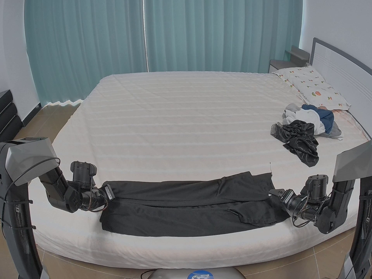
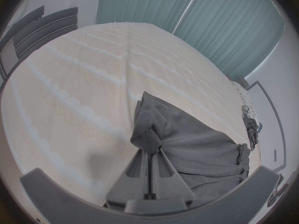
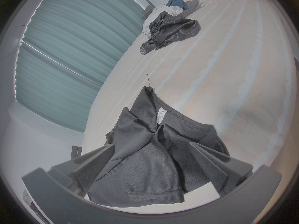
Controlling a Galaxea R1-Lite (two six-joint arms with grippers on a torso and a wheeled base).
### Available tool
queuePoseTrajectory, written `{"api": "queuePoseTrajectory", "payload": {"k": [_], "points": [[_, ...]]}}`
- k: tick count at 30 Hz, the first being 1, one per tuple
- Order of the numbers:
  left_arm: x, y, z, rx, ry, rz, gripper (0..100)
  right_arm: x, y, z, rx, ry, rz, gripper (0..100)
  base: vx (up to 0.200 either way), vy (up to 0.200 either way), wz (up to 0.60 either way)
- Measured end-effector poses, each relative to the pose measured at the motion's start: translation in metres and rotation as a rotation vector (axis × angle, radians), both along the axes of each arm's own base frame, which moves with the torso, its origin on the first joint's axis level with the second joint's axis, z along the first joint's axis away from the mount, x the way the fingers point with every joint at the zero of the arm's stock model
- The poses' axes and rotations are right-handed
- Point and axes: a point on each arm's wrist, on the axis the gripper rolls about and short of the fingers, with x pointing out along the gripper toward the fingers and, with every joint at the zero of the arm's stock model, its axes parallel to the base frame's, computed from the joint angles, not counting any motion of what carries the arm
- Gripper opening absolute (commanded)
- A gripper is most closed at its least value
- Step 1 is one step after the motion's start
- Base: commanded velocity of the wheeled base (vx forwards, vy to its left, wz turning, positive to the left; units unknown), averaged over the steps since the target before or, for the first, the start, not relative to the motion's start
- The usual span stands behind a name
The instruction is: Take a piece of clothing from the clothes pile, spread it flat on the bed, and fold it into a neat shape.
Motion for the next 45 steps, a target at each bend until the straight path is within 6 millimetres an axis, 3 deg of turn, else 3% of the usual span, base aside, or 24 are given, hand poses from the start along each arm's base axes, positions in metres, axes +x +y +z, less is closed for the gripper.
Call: {"api": "queuePoseTrajectory", "payload": {"k": [2, 3, 28, 45], "points": [[0.000, 0.000, 0.000, 0.002, 0.001, -0.001, 0, 0.000, 0.000, 0.000, 0.000, 0.000, 0.000, 100, 0.000, 0.000, 0.00], [0.000, -0.001, 0.000, 0.002, 0.001, -0.002, 100, 0.000, 0.000, 0.000, 0.000, 0.000, 0.000, 100, 0.000, 0.000, 0.00], [-0.003, -0.028, 0.001, -0.006, -0.007, -0.080, 100, 0.000, 0.000, 0.000, 0.000, 0.000, 0.001, 100, 0.000, 0.000, 0.00], [-0.006, -0.029, 0.021, -0.017, -0.078, -0.091, 100, 0.000, 0.000, 0.000, 0.000, 0.002, 0.001, 100, 0.000, 0.000, 0.00]]}}
